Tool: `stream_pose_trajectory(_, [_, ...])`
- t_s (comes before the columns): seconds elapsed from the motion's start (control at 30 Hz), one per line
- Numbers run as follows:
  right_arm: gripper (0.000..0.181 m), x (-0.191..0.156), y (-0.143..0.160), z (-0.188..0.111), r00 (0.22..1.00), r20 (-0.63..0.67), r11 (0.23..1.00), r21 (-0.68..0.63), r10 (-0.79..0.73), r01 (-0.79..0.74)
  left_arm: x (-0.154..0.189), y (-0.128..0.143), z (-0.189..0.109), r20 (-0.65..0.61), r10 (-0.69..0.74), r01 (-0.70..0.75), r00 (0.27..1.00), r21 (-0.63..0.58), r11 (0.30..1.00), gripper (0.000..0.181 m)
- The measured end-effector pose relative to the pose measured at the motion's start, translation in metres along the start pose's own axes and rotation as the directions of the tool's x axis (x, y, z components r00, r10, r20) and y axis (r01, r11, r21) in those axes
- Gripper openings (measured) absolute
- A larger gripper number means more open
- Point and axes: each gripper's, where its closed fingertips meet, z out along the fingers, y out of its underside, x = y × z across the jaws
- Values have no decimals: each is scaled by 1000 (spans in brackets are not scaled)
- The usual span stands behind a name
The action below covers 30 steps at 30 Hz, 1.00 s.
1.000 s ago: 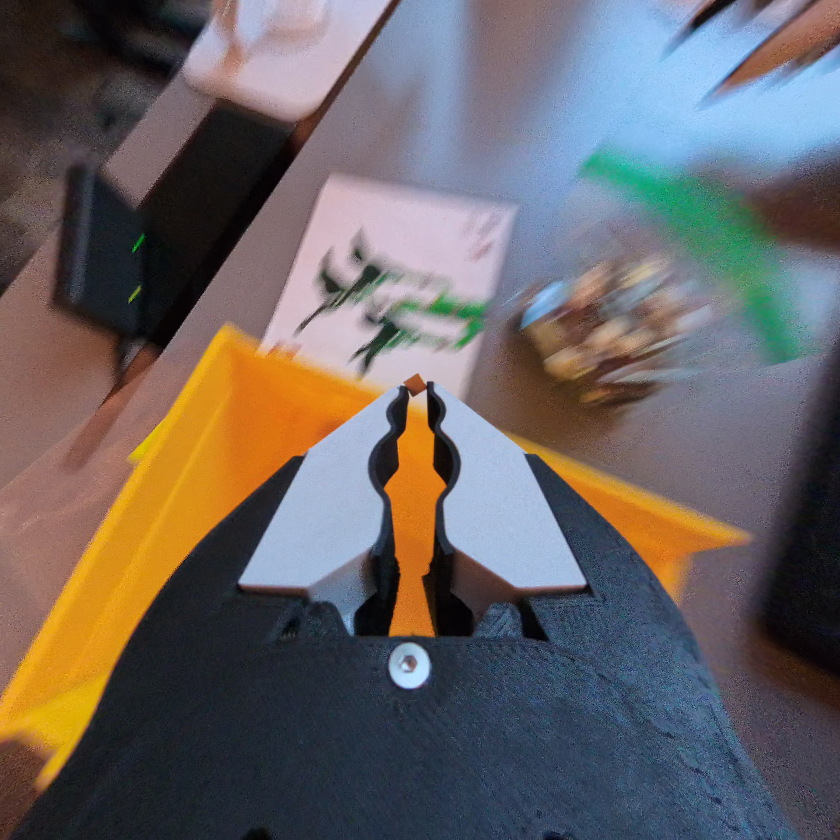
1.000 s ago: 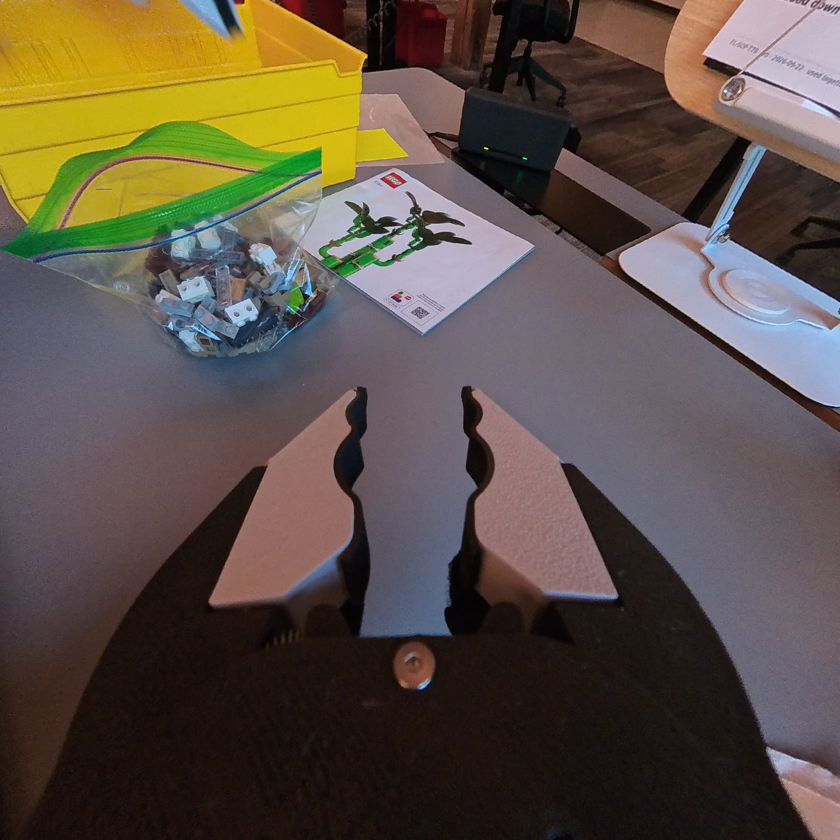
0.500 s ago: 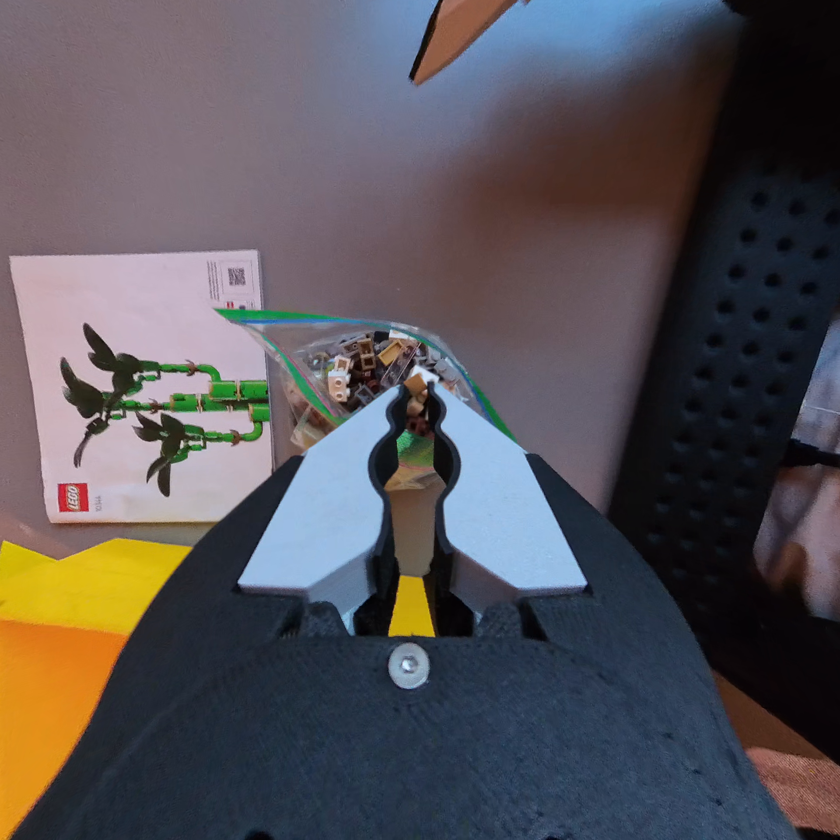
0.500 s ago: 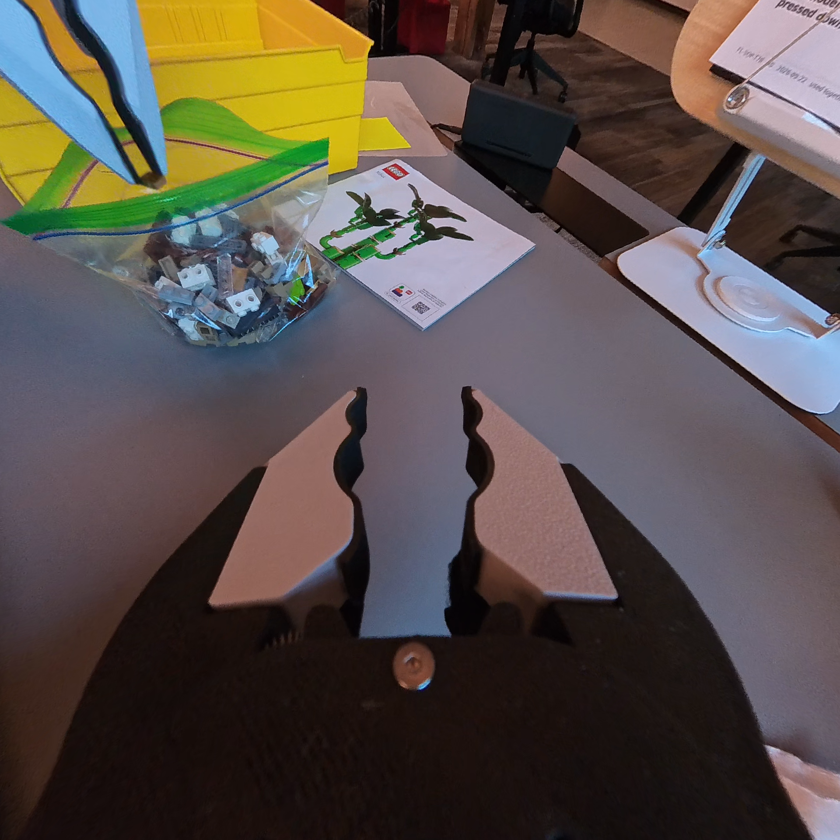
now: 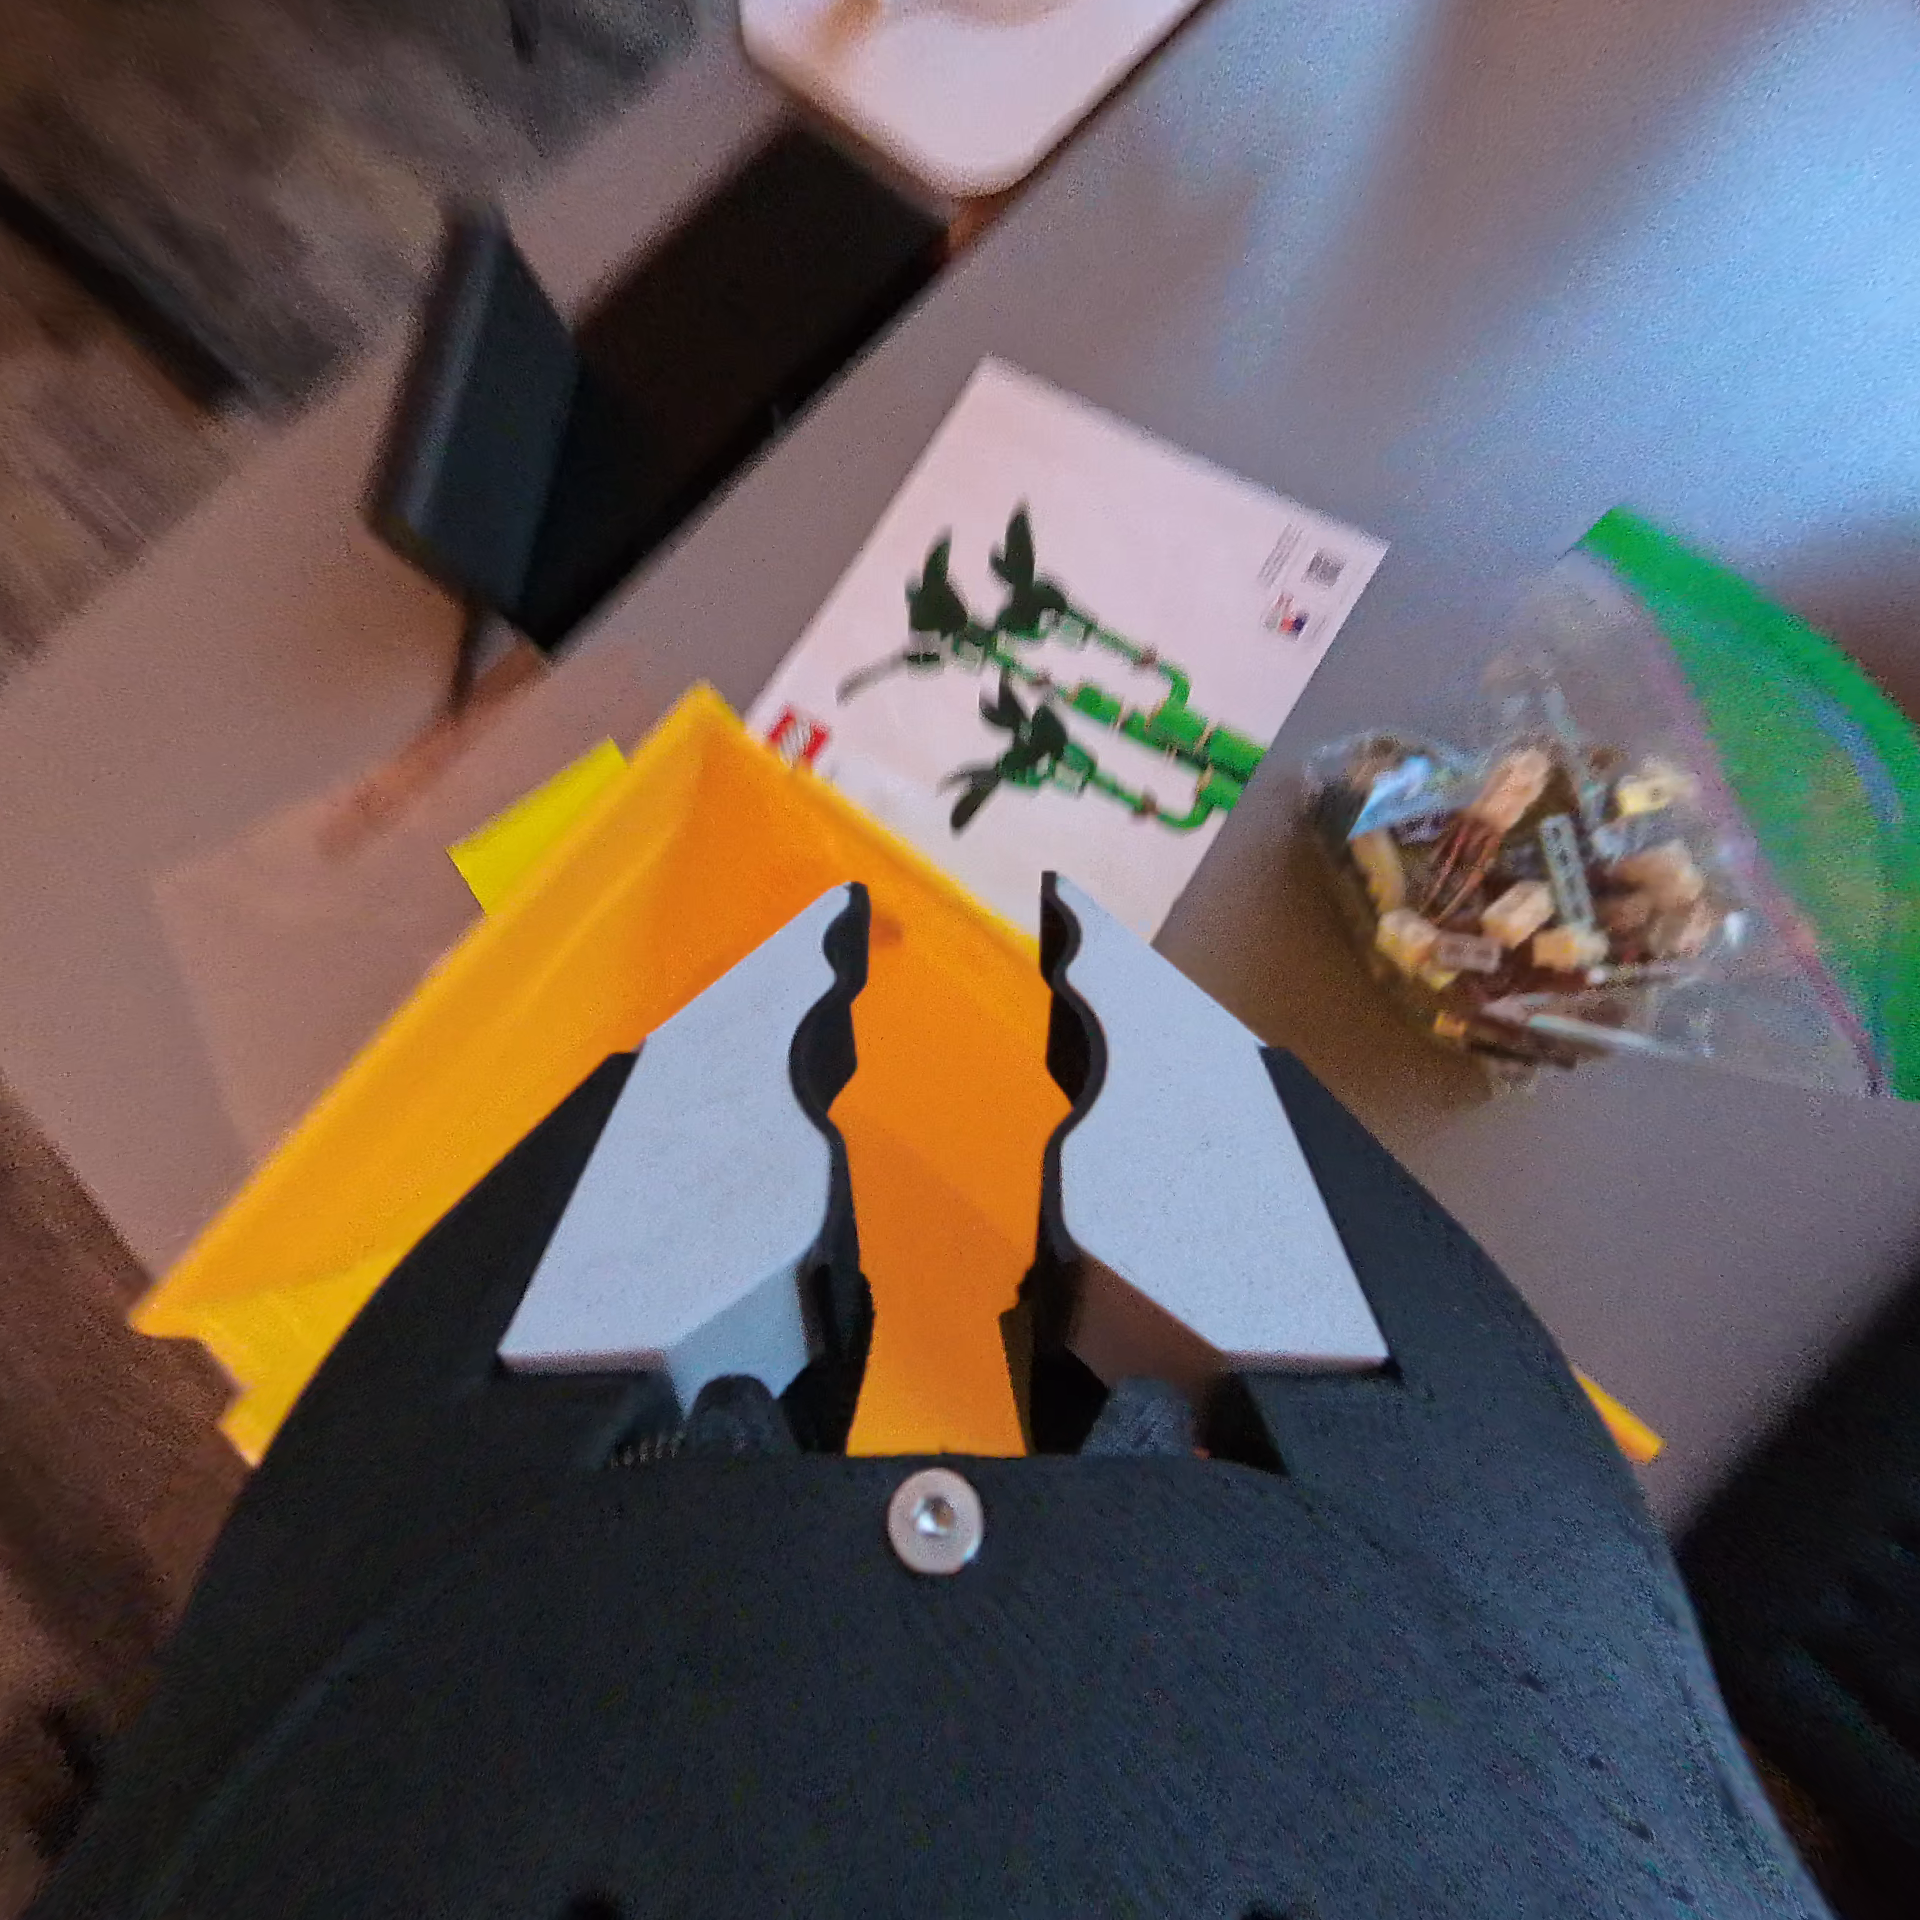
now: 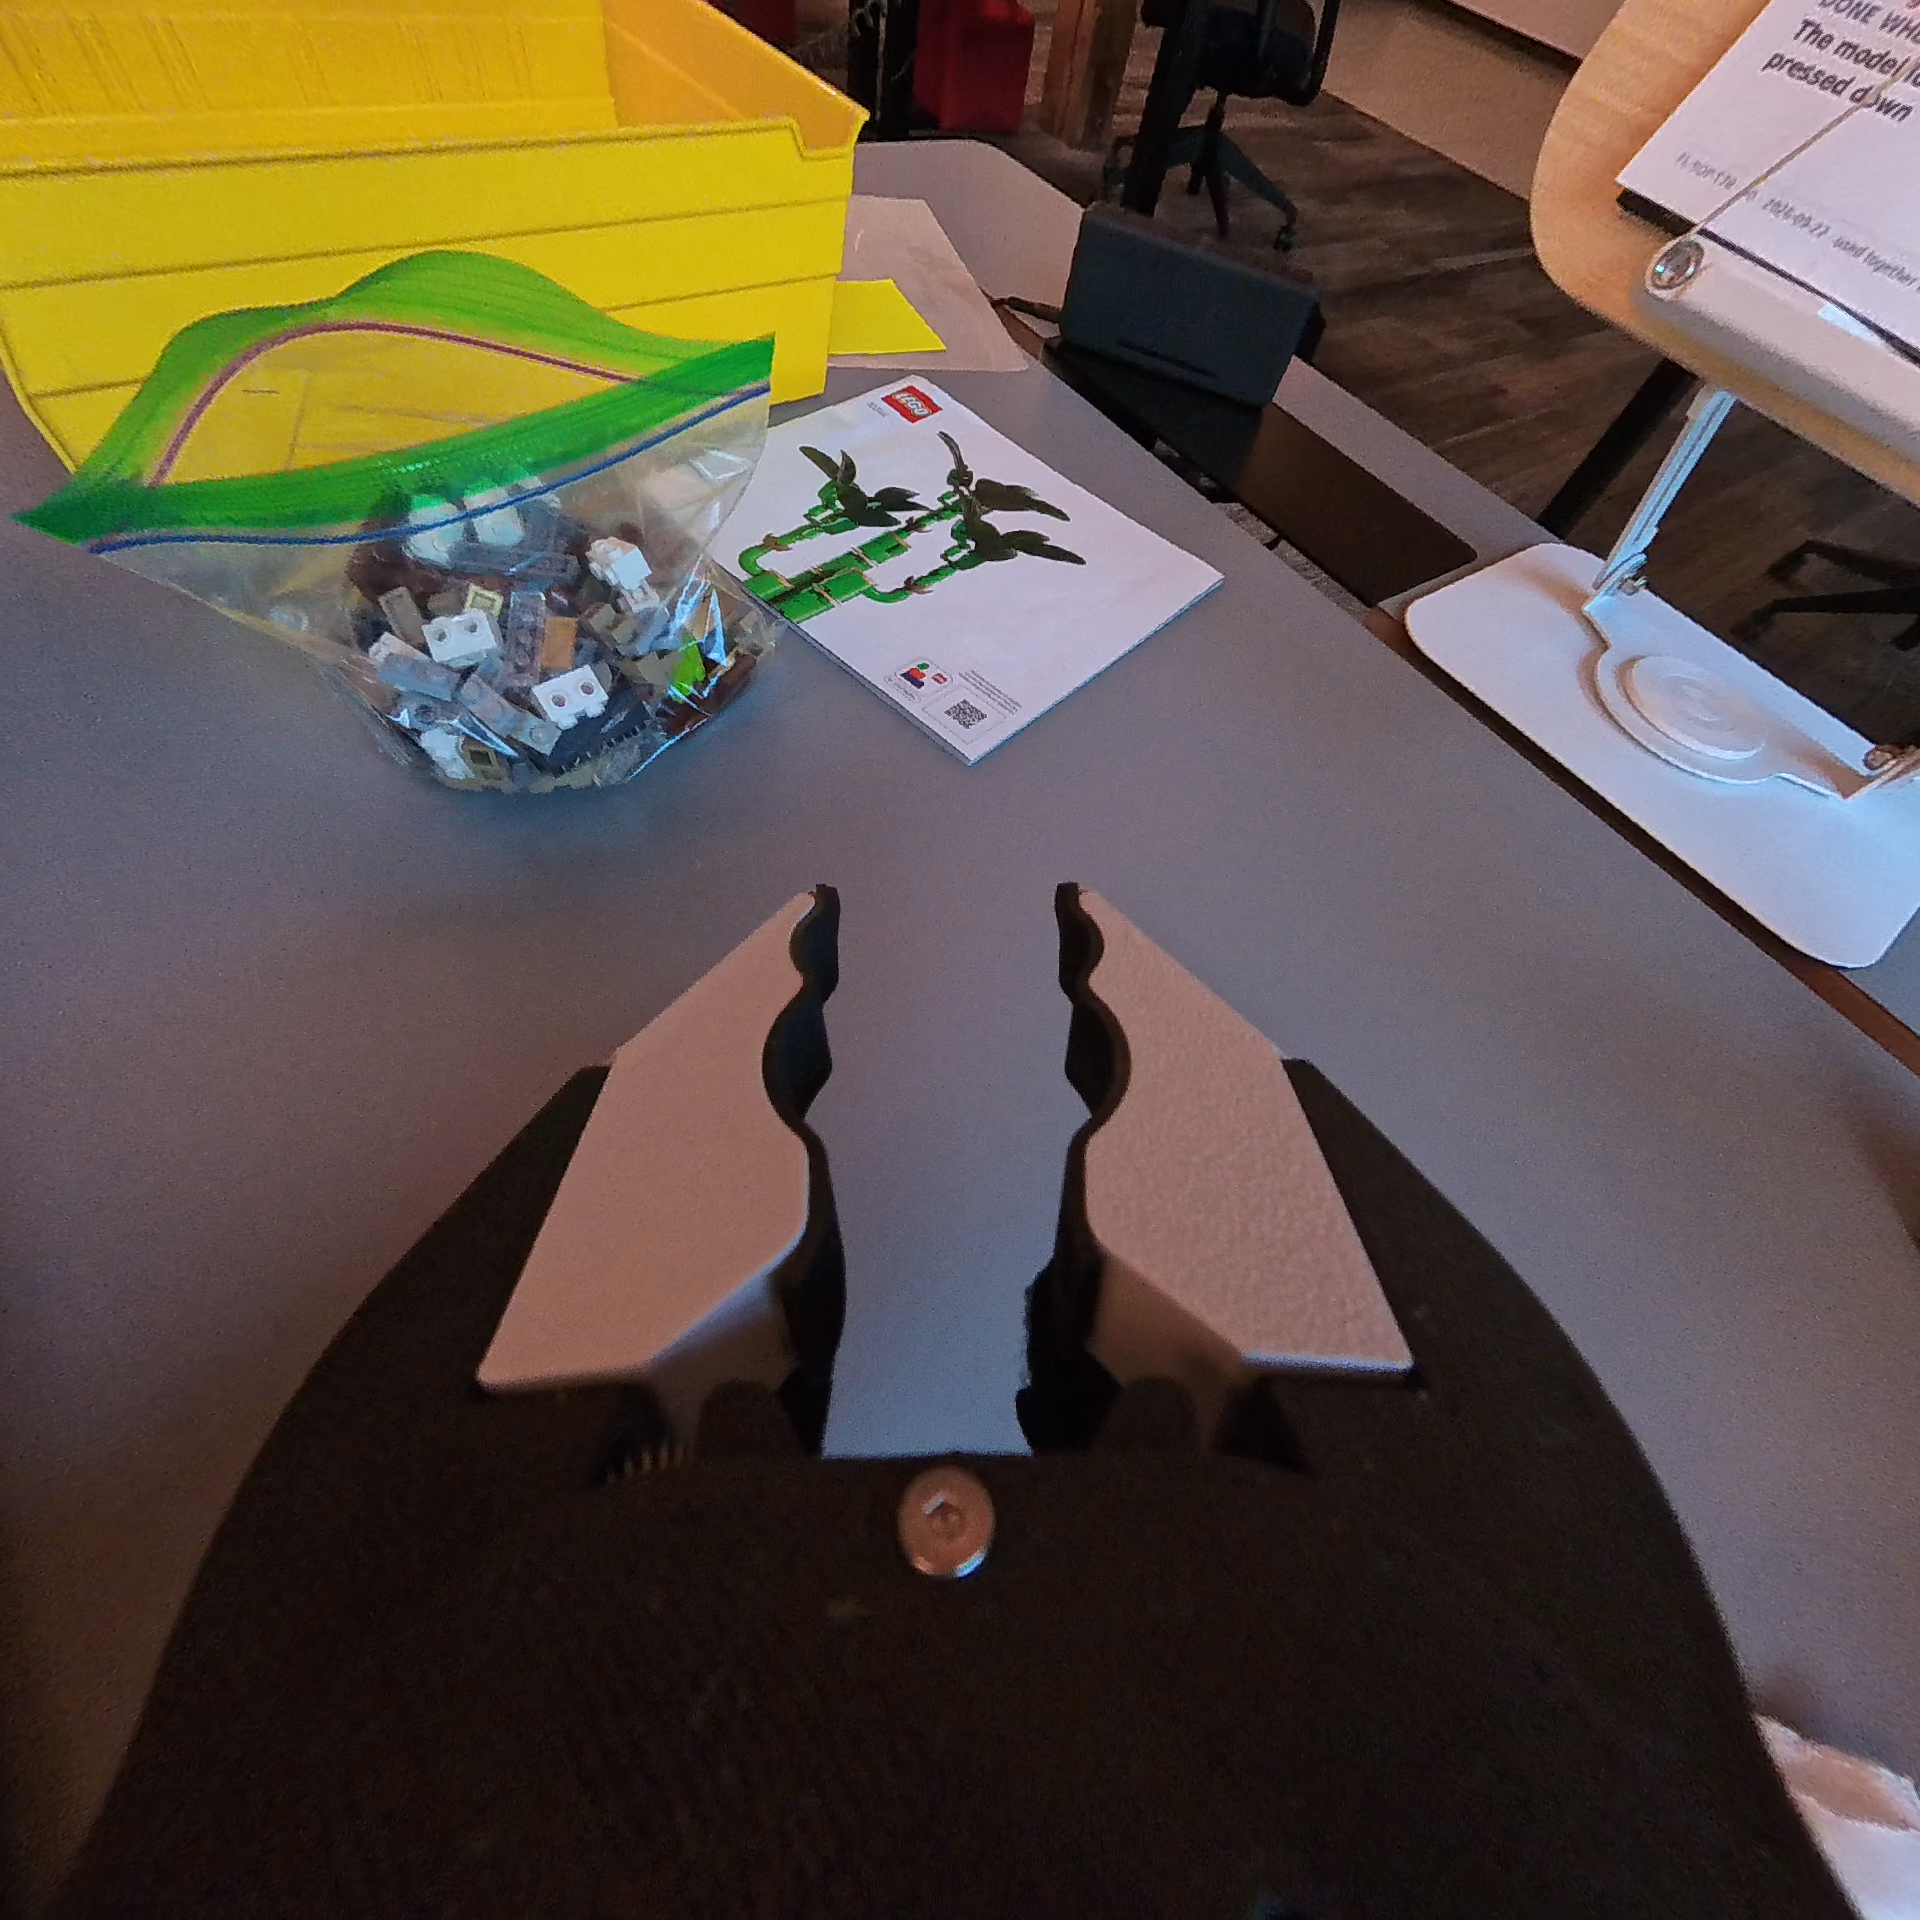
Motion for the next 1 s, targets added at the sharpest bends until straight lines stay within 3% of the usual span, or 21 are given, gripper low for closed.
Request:
stream_pose_trajectory(0.13, [42,-2,1,2,1000,7,1000,-5,4,-4,-16,59,39,-139,-145,112,980,-223,968,26])
stream_pose_trajectory(0.33, [42,0,-1,2,998,25,998,30,52,-53,-28,96,96,-208,115,-172,971,-284,943,44])
stream_pose_trajectory(0.43, [41,2,0,1,996,34,996,42,78,-80,-30,97,108,-233,236,-292,944,-249,923,55])
stream_pose_trajectory(0.57, [42,4,2,2,995,37,995,38,93,-94,-26,90,115,-253,340,-390,906,-184,902,52])
stream_pose_trajectory(0.67, [42,2,6,4,995,42,996,21,88,-89,-15,94,114,-341,318,-392,885,-175,903,31])
stream_pose_trajectory(0.77, [42,1,7,5,996,45,997,13,82,-83,-15,93,114,-363,249,-331,898,-185,925,28])
stream_pose_trajectory(0.9, [41,1,5,4,995,47,996,19,84,-85,-27,99,110,-279,256,-327,926,-247,912,6])
stream_pose_trajectory(1.0, [41,0,4,3,995,48,996,26,84,-85,-40,93,96,-180,218,-259,959,-250,933,3])
